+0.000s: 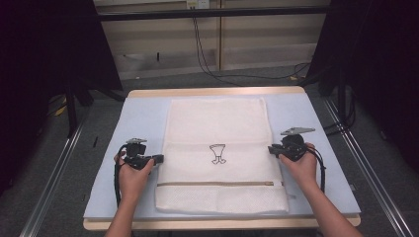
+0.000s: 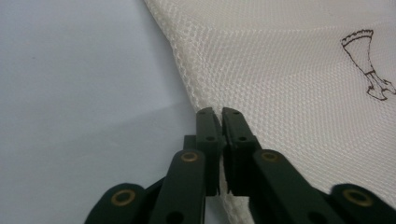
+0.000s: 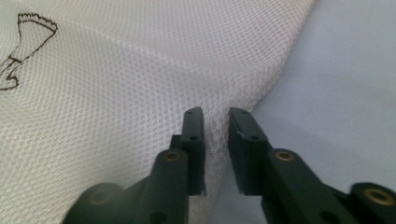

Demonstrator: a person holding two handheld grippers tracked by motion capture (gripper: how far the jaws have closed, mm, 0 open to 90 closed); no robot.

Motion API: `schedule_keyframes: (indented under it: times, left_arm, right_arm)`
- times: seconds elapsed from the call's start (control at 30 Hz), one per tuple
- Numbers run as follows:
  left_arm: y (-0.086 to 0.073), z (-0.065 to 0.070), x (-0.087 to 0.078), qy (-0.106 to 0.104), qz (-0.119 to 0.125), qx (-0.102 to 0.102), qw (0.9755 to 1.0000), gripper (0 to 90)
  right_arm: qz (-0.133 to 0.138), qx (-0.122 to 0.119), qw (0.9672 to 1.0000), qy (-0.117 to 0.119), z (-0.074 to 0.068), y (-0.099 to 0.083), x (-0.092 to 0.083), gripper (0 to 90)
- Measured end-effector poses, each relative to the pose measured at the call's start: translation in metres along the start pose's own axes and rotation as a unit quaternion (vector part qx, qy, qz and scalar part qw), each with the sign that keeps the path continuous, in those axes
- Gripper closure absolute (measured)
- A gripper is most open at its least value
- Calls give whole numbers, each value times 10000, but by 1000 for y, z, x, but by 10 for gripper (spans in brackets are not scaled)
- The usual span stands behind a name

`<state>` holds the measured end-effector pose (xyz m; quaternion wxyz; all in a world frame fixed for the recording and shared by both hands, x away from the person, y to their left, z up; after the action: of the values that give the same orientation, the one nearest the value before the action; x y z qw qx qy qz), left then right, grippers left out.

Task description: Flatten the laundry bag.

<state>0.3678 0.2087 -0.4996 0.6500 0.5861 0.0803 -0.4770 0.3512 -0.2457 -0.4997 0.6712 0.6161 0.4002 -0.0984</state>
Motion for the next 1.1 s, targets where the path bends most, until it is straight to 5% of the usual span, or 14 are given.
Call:
schedule_keyframes:
  times: [0.07,0.13,0.47,0.63,0.73,1.0,1.1]
  left_arm:
    - [4,2,-6,220,63,42,9997,777]
    - [8,5,-12,164,126,55,9998,706]
    - [15,55,-4,-447,-123,283,9985,654]
    - [18,81,2,-541,-262,604,9964,653]
    - [19,101,6,-693,-356,590,9952,659]
    - [20,145,22,-1242,-524,707,9884,695]
    - [18,163,27,-1530,-674,710,9834,726]
  right_arm:
    - [105,30,9999,-67,0,0,-6,697]
    - [199,-73,9998,-63,-1,-1,-15,642]
    - [337,-500,9975,364,-11,-31,-54,792]
    - [420,-557,9962,531,-16,-43,-67,887]
    - [467,-577,9953,625,-18,-47,-73,900]
    - [516,-637,9931,834,-29,-53,-80,900]
    - [489,-711,9924,876,-31,-56,-82,900]
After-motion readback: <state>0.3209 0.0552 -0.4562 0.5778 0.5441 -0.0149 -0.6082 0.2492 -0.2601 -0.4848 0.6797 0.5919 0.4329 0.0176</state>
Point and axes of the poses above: each handheld gripper's, and its own axes: x roughly forward along the jaws, y roughly out of its top, z roughly to its right, the point moved 4 cm from there along x, roughly forward along the jaws, and after that the axes turned 3 degrees about z, right-handed, at the moved point
